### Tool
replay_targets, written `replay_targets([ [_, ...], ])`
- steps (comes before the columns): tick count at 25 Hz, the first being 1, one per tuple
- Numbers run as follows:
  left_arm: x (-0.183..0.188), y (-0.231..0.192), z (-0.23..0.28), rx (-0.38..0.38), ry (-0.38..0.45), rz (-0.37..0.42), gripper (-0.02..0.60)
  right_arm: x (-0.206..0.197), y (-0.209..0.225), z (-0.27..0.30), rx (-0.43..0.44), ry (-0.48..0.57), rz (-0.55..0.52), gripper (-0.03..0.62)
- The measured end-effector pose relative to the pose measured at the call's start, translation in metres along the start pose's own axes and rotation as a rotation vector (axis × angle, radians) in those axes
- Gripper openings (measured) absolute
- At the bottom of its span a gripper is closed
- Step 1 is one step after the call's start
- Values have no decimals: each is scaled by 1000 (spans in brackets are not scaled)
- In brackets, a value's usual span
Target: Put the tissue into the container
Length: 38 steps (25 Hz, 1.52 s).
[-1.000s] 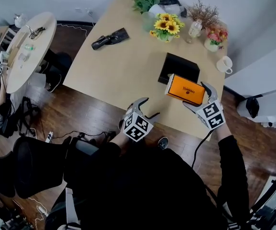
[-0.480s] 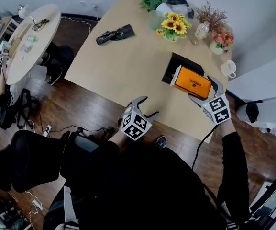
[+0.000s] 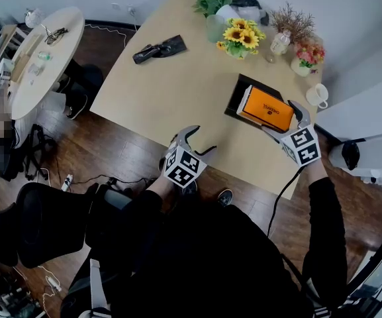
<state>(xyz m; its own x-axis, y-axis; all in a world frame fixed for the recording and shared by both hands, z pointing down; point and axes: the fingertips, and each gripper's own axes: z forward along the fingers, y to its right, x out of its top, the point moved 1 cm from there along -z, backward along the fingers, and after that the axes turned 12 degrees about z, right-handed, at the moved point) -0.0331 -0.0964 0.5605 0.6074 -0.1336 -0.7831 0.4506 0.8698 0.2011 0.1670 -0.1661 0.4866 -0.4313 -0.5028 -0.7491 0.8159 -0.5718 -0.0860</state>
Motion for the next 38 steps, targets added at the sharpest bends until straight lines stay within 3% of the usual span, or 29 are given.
replay_targets([
  [11,24,-42,39,3,-2,100,330,-2,25,27,-9,-35,46,508],
  [19,41,-46,81,-83,-2,173,330,-14,38,50,0,-72,76,508],
  [38,42,-50,143,-203,-65,191,328,-26,39,78,29,-108,90,508],
])
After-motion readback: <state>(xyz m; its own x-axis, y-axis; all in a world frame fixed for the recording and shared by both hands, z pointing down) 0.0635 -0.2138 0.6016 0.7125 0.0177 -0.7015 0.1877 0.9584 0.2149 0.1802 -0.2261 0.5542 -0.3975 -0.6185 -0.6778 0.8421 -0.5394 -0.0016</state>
